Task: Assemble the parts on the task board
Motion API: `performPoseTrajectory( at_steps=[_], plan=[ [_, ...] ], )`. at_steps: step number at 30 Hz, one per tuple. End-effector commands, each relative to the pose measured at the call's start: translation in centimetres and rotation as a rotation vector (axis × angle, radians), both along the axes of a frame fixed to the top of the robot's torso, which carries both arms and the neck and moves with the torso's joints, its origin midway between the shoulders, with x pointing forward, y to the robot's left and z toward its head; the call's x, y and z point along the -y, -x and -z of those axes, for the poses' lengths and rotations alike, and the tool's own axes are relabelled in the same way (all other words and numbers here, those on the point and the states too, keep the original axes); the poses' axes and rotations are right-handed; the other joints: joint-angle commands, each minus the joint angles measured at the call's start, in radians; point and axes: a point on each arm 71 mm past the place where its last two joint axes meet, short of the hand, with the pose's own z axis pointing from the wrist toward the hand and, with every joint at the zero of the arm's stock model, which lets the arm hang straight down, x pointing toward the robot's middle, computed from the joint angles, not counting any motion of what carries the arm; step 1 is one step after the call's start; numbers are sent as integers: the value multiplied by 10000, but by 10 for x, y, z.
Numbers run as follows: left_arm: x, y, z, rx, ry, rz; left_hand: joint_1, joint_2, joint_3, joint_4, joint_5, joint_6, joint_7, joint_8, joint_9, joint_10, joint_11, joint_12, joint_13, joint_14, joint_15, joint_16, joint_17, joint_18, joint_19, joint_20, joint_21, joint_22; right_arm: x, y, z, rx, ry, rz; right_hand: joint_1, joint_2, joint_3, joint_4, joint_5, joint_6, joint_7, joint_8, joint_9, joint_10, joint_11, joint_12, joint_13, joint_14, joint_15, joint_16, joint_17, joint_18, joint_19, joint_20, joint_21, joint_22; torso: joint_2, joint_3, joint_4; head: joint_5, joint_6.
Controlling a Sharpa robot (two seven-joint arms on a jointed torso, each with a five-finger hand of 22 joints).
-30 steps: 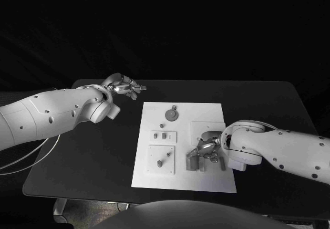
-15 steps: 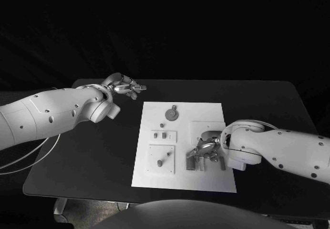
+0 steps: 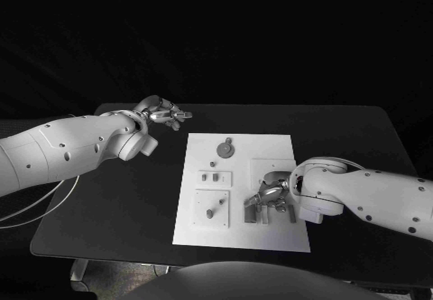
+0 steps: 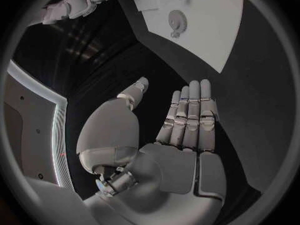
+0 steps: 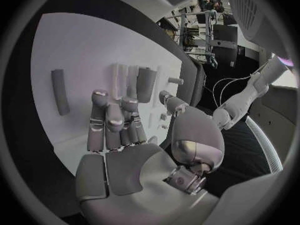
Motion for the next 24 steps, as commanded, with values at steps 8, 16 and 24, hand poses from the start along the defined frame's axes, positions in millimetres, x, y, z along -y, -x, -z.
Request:
performPoseTrajectory(
  at_steps=[8, 16, 24],
  plan=[
    [1, 0, -1, 53, -20, 37, -67, -55, -42, 36, 19, -83, 1, -11, -15, -48, -7, 2, -18, 40, 30, -66, 16, 107, 57, -18, -67, -13, 6, 0, -3, 1108, -313, -716, 713, -95, -82, -429, -43, -212, 177, 34, 68, -44, 22, 135, -2, -16, 11, 44, -2, 197, -16, -50, 69, 179, -1, 11, 3, -25, 79],
    [1, 0, -1, 25, -23, 49, -64, -62, -42, 41, 18, -83, 1, -11, -15, -49, -8, 3, -20, 41, 30, -69, 20, 108, 58, -18, -70, -13, 12, 0, -14, 2066, -1128, -1030, 1449, 43, -290, -1133, -40, -43, 107, 161, 183, 32, -45, 204, -42, 57, -39, 42, -49, 197, 26, -39, 82, 148, -2, 7, -6, -27, 167],
    [-1, 0, 0, -1, -36, 34, -61, -73, -43, 44, 16, -82, 0, -9, -14, -48, -8, 4, -21, 41, 30, -72, 24, 108, 59, -18, -73, -14, 9, 2, -27, 3455, -1743, -2292, 1927, 38, -415, -1663, -42, -38, 112, 164, 220, 66, -40, 257, -67, 87, -36, 19, -87, 197, 60, -17, 65, 125, 3, 9, -6, -43, 176]
  ],
)
